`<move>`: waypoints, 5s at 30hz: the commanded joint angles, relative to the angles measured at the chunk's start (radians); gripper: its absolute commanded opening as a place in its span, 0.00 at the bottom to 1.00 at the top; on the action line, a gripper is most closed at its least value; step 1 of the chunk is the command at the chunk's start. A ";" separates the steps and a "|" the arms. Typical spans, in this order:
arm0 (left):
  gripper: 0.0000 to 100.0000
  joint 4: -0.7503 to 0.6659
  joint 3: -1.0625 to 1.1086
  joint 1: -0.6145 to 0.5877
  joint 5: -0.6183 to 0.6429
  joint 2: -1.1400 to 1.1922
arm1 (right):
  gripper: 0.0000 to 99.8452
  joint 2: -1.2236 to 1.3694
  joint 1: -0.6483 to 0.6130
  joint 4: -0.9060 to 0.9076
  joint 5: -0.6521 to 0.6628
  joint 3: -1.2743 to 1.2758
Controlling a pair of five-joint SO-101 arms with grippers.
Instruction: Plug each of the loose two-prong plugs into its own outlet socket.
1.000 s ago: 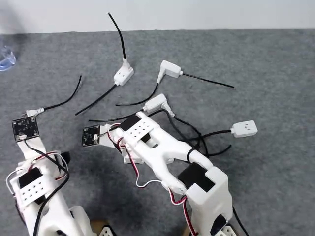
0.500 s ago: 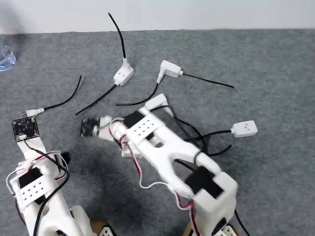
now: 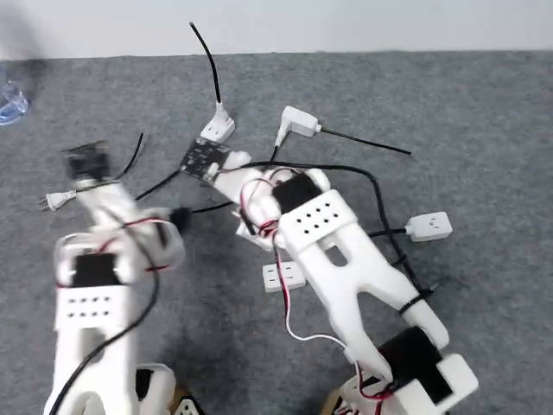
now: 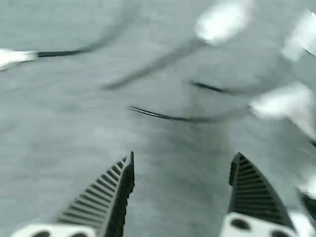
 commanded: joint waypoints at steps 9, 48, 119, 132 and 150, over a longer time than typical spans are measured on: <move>0.18 -0.190 0.079 0.167 0.075 -0.011 | 0.01 -0.110 0.016 -0.058 -0.011 0.032; 0.33 -0.290 0.493 0.272 0.041 -0.712 | 0.01 -0.275 -0.084 -0.001 -0.020 0.081; 0.33 -0.287 0.619 0.135 -0.038 -0.720 | 0.01 -0.116 0.091 -0.153 0.058 0.362; 0.33 -0.292 0.657 0.132 -0.041 -0.721 | 0.22 -0.085 0.091 -0.159 0.054 0.364; 0.33 -0.305 0.656 0.126 -0.068 -0.721 | 0.32 0.291 0.042 -0.077 0.204 0.066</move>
